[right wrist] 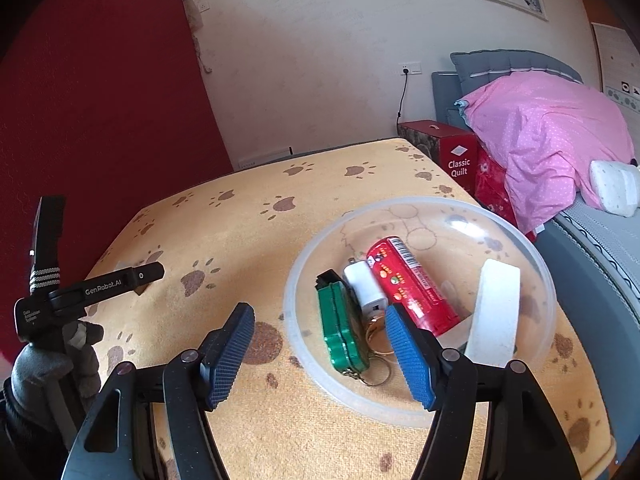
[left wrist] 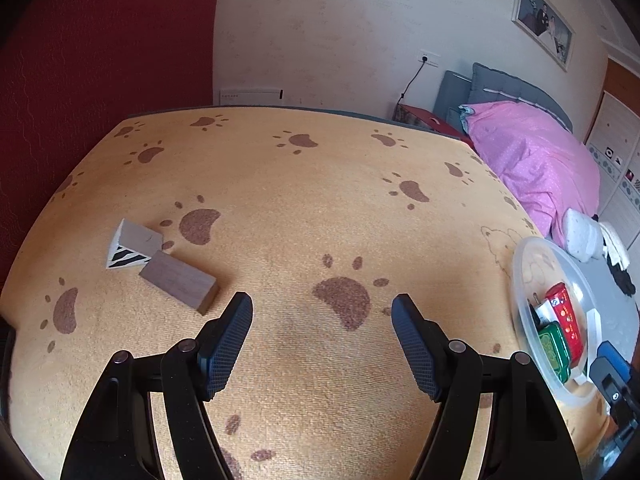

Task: Organize rigid objects
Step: 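Move both open grippers back toward the striped prism and brown block, then grasp the white black-striped triangular prism with the left gripper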

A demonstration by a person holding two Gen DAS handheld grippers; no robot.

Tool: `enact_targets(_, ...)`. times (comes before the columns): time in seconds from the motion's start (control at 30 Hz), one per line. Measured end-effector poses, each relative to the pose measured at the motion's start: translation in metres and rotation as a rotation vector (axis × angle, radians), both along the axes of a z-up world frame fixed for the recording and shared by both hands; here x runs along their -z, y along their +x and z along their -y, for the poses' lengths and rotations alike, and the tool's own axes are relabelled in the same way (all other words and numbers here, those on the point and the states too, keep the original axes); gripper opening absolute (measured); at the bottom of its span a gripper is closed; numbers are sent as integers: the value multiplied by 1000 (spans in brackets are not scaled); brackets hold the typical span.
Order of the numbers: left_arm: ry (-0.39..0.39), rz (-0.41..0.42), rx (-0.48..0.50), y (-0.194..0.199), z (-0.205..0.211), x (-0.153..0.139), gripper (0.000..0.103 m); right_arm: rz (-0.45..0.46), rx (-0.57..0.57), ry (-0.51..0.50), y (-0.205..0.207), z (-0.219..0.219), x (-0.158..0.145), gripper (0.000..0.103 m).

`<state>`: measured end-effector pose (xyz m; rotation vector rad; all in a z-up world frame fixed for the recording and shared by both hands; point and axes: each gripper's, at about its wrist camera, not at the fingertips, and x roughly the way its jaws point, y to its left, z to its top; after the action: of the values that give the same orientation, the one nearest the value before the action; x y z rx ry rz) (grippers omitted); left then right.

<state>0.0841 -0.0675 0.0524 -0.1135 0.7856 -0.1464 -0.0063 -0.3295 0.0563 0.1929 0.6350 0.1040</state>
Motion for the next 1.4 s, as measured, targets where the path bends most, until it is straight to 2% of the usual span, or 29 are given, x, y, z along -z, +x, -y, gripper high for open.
enact_targets(0.9, -48, -26, -186, -6, -110, 18, 73, -77, -186, -38, 13, -87, 9, 76)
enact_targets(1.2, 13, -38, -240, 6, -143, 23, 73, -102, -231, -41, 12, -102, 15, 77)
enact_targets(1.4, 42, -79, -271, 27, -161, 34, 73, -111, -247, -43, 13, -107, 17, 77)
